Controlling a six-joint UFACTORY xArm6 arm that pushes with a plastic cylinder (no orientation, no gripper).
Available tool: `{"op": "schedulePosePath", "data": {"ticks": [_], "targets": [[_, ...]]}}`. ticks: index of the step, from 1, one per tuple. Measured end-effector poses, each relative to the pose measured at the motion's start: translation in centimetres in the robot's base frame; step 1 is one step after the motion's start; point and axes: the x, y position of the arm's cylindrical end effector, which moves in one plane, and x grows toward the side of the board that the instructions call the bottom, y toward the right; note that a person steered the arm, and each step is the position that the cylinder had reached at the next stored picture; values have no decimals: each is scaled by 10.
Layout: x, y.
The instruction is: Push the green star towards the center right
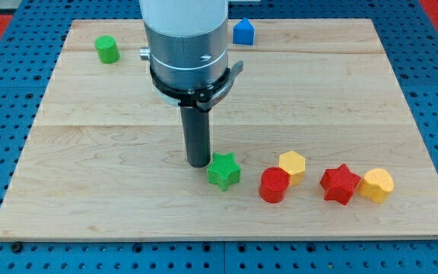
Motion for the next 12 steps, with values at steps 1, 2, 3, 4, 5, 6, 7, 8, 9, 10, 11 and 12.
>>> {"op": "schedulePosePath", "data": {"ticks": [1,2,3,4,5,6,7,8,9,10,11,12], "targets": [[34,-16],[39,-15],[39,20],[39,33],[29,33],[5,33],[-18,33],[-45,33],[-45,33],[-23,33],[-22,33],[-29,50]]}}
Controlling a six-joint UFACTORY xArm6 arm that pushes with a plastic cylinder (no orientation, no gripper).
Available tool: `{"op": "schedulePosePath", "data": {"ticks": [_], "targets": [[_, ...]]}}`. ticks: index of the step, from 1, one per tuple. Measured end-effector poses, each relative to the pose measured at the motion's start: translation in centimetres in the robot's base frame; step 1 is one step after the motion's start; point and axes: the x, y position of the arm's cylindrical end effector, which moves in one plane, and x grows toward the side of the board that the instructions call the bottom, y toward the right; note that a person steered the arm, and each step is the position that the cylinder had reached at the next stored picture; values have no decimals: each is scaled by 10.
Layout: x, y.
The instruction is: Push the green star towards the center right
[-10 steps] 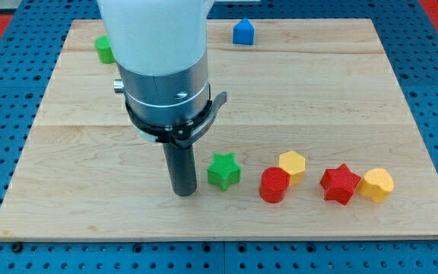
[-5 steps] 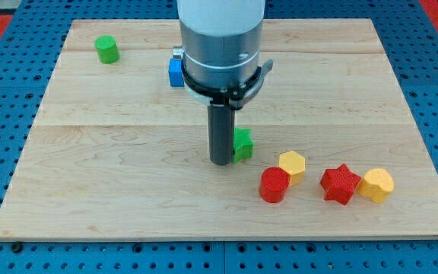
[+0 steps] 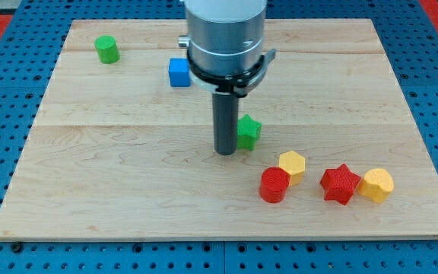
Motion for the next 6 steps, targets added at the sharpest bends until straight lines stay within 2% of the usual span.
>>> {"op": "schedulePosePath", "data": {"ticks": [2,3,4,5,6], "targets": [[-30,47],[-28,34],[-28,-19],[-33,-17],[-64,-15]]}}
